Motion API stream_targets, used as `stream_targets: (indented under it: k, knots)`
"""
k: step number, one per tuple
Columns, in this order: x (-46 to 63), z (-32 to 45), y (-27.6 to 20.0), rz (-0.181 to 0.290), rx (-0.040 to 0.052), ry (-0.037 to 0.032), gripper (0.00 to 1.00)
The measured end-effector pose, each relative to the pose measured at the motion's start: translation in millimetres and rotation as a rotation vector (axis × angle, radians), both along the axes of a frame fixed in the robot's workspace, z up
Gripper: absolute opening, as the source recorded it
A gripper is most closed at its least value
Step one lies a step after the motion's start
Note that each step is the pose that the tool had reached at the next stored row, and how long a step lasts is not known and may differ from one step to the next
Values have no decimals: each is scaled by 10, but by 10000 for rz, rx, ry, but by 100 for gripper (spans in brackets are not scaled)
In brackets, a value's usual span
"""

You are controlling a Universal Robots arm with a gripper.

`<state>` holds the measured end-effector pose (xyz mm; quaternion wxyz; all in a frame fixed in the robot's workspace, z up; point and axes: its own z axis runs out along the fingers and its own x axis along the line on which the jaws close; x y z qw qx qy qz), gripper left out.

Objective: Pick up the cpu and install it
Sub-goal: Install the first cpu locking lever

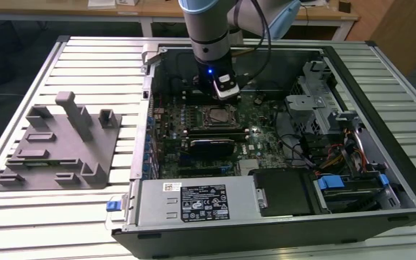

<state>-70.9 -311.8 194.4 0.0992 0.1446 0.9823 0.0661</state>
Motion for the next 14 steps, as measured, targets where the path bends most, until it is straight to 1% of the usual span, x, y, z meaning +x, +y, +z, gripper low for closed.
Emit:
stream_targets:
  k: [3,6,11,14]
  knots:
    - [0,-5,0,28,-17,2,11]
    - [0,-4,0,30,-15,-1,11]
    - [0,40,0,30,-12,-1,11]
    - [1,50,1,29,-10,-3,11]
